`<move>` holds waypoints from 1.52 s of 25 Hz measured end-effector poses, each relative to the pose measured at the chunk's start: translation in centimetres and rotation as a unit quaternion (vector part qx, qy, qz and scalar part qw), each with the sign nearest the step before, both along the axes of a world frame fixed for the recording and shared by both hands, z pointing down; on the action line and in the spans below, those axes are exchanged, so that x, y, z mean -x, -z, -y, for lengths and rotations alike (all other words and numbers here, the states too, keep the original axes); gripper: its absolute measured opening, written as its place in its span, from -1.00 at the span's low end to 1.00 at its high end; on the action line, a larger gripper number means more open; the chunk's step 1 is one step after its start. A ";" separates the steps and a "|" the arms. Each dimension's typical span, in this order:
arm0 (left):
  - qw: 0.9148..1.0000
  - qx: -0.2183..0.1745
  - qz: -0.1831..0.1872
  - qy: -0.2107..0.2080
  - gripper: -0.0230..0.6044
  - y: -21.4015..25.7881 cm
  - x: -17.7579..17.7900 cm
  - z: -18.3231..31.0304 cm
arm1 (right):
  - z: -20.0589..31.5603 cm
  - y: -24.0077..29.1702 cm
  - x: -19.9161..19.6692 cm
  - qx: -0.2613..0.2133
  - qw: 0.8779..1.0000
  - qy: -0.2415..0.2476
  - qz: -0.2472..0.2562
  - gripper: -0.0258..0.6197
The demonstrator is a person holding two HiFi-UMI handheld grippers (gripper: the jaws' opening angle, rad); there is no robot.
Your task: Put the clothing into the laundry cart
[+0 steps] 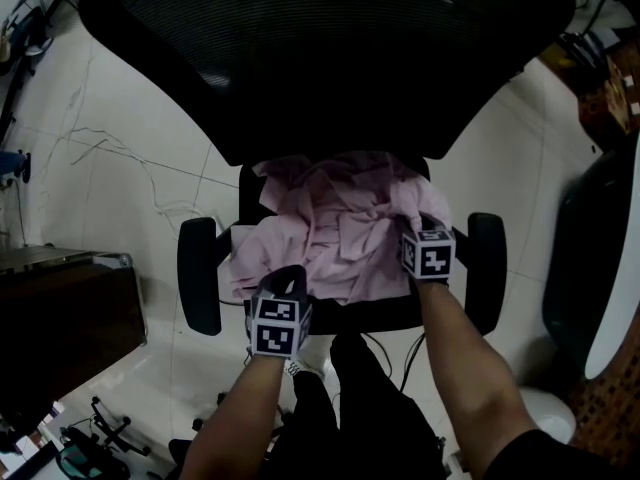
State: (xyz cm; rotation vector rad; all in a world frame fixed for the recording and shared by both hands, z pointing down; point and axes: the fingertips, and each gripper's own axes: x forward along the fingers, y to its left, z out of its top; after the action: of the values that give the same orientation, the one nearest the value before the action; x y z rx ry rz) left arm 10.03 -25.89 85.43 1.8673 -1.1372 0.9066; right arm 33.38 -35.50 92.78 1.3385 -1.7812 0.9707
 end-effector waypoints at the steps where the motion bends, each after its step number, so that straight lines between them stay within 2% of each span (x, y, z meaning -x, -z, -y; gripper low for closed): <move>1: 1.000 -0.002 0.000 0.001 -0.93 0.3 0.1 0.0 | 0.2 1.2 0.0 -0.024 1.000 -0.006 0.003 -0.45; 4: 1.000 -0.011 0.000 0.002 -0.93 1.4 0.6 -0.2 | 1.0 5.5 0.5 -0.099 0.995 -0.013 0.017 -0.45; 7: 1.000 -0.025 0.003 0.006 -0.93 2.8 1.3 -0.2 | 1.4 9.8 1.5 -0.150 0.987 -0.009 0.053 -0.47; 14: 0.997 -0.080 0.003 0.018 -0.93 8.8 2.5 -0.2 | 3.0 22.0 3.7 -0.249 0.959 0.027 0.130 -0.51; 19: 0.991 -0.127 -0.007 0.033 -0.93 15.4 3.5 -1.2 | 1.5 30.2 5.3 -0.283 0.942 0.052 0.172 -0.51; 22: 0.986 -0.161 -0.010 0.048 -0.93 19.4 4.8 -1.8 | 0.0 34.3 6.3 -0.298 0.933 0.062 0.192 -0.51; 26: 0.980 -0.192 0.002 0.057 -0.93 23.7 7.3 -4.6 | -2.6 40.2 8.0 -0.319 0.925 0.083 0.189 -0.52; 29: 0.973 -0.219 0.016 0.067 -0.93 27.2 10.4 -6.6 | -3.5 45.8 9.9 -0.352 0.910 0.096 0.196 -0.52; 34: 0.959 -0.264 0.024 0.100 -0.93 33.4 15.8 -9.5 | -5.6 55.4 13.9 -0.401 0.884 0.110 0.215 -0.52; 38: 0.941 -0.313 0.025 0.124 -0.93 39.0 19.7 -11.0 | -7.2 60.9 17.1 -0.421 0.870 0.121 0.228 -0.52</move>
State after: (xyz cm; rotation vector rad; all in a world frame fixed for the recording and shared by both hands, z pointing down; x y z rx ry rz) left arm -9.65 -14.88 46.38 2.1206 -1.8003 0.4749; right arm 16.29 -28.26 31.91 1.3649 -2.8649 0.3562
